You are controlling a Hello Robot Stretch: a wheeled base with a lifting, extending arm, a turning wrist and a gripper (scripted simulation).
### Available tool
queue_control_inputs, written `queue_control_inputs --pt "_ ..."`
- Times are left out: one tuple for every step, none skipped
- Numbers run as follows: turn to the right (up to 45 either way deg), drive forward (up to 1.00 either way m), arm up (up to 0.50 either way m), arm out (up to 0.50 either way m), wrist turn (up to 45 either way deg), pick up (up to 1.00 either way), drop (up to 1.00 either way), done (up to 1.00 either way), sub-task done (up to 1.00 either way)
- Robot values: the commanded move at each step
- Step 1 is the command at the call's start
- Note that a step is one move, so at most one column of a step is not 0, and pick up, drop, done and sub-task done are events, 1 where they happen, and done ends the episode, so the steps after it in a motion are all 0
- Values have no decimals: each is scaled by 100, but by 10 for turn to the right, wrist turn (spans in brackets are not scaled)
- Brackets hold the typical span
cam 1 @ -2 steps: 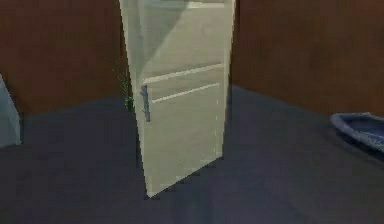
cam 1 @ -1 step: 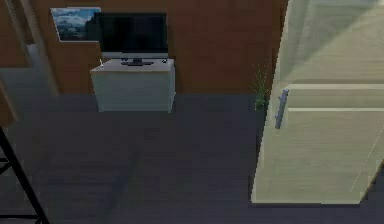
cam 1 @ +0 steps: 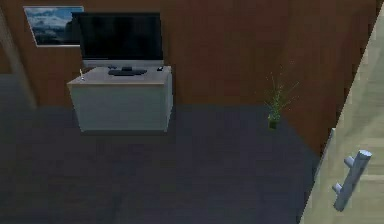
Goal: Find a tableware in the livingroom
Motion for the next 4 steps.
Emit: queue_control_inputs --pt "-450 0 0 0 0 0 0 0 0" --pt "-90 0 0 0 0 0 0 0 0" --pt "0 40 0 0 0 0 0 0 0" --pt "120 0 0 0 0 0 0 0 0"
